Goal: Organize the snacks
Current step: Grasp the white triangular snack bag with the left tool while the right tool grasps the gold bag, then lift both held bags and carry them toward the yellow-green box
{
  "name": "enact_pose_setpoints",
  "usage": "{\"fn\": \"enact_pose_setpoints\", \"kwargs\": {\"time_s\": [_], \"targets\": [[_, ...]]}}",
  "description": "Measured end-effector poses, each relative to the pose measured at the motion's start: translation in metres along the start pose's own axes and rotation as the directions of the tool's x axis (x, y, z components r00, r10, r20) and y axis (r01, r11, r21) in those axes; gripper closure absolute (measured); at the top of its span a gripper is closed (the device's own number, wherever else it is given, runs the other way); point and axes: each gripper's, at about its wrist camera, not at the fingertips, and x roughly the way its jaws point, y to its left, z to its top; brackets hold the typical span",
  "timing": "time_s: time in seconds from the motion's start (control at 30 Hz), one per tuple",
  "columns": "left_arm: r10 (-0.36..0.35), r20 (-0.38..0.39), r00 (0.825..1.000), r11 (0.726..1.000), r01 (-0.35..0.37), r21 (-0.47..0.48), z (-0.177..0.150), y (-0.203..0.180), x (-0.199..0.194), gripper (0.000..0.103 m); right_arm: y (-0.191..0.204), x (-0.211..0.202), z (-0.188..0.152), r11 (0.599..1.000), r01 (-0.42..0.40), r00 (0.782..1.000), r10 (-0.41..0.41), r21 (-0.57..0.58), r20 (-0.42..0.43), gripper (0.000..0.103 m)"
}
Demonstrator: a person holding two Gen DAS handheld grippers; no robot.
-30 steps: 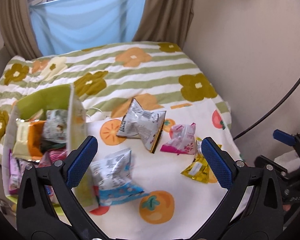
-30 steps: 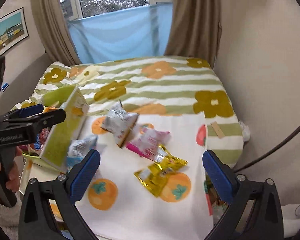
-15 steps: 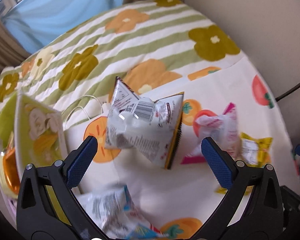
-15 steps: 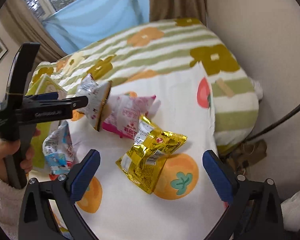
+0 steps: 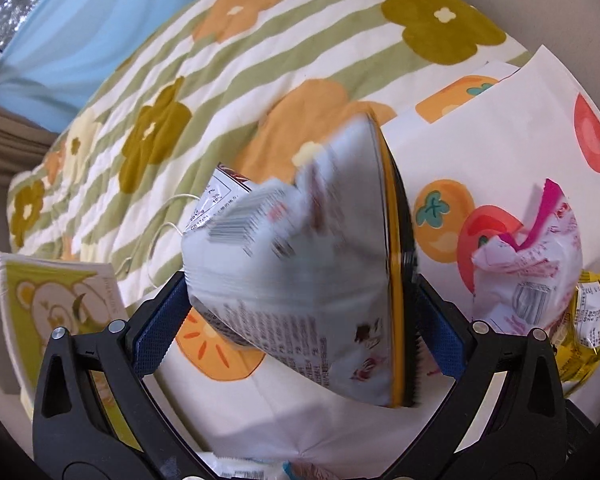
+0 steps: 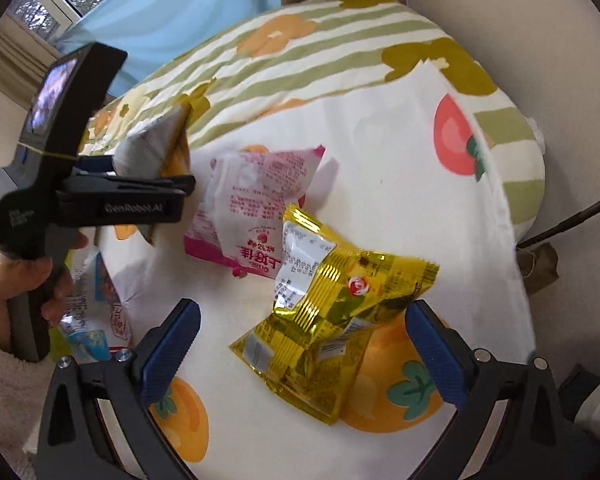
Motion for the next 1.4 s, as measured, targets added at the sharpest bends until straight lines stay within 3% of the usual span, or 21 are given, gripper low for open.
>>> {"fn": "enact_pose_setpoints", "kwargs": {"time_s": [0.1, 0.2, 0.37, 0.53, 0.67, 0.87, 1.13, 1.4], "targets": [[-0.012, 0.008, 1.0, 1.0, 0.012, -0.006, -0.001, 0.005, 0.002, 0.014, -0.001, 0.007, 0.0, 1.0, 0.009, 1.0, -0.009, 0.018, 0.0, 0.001], [-0.026, 0.027, 0.999, 1.0, 0.026, 0.001, -0.001, 0.006, 0.001, 0.017, -0.002, 0.009, 0.0, 0.999, 0.024, 1.0, -0.024, 0.029, 0.006, 0.001], [-0.036, 0.043, 0.998, 0.999, 0.036, 0.002, -0.001, 0.005, -0.002, 0.025, -0.006, 0.015, 0.002, 0.998, 0.033, 0.999, -0.033, 0.051, -0.001, 0.012], [-0.053, 0.074, 0.996, 0.998, 0.054, -0.013, -0.004, 0.004, -0.016, 0.026, -0.005, 0.017, 0.0, 0.997, 0.044, 0.999, -0.043, 0.064, -0.008, 0.016], [-0.055, 0.091, 0.994, 0.998, 0.058, -0.023, -0.009, 0.006, -0.03, 0.026, -0.01, 0.021, -0.004, 0.996, 0.039, 0.999, -0.038, 0.081, -0.022, 0.032], [-0.064, 0.11, 0.992, 0.997, 0.07, -0.045, -0.021, 0.005, -0.05, 0.026, -0.012, 0.016, -0.009, 0.997, 0.043, 0.999, -0.043, 0.069, -0.01, 0.041], [-0.058, 0.177, 0.983, 0.992, 0.076, -0.096, -0.043, 0.006, -0.097, 0.026, -0.007, -0.014, -0.017, 0.999, 0.021, 0.999, -0.022, 0.026, 0.046, 0.044], [-0.039, 0.279, 0.959, 0.974, 0.099, -0.205, -0.079, 0.024, -0.169, 0.026, 0.009, -0.065, -0.011, 0.997, -0.008, 0.991, 0.018, -0.077, 0.131, 0.045]]}}
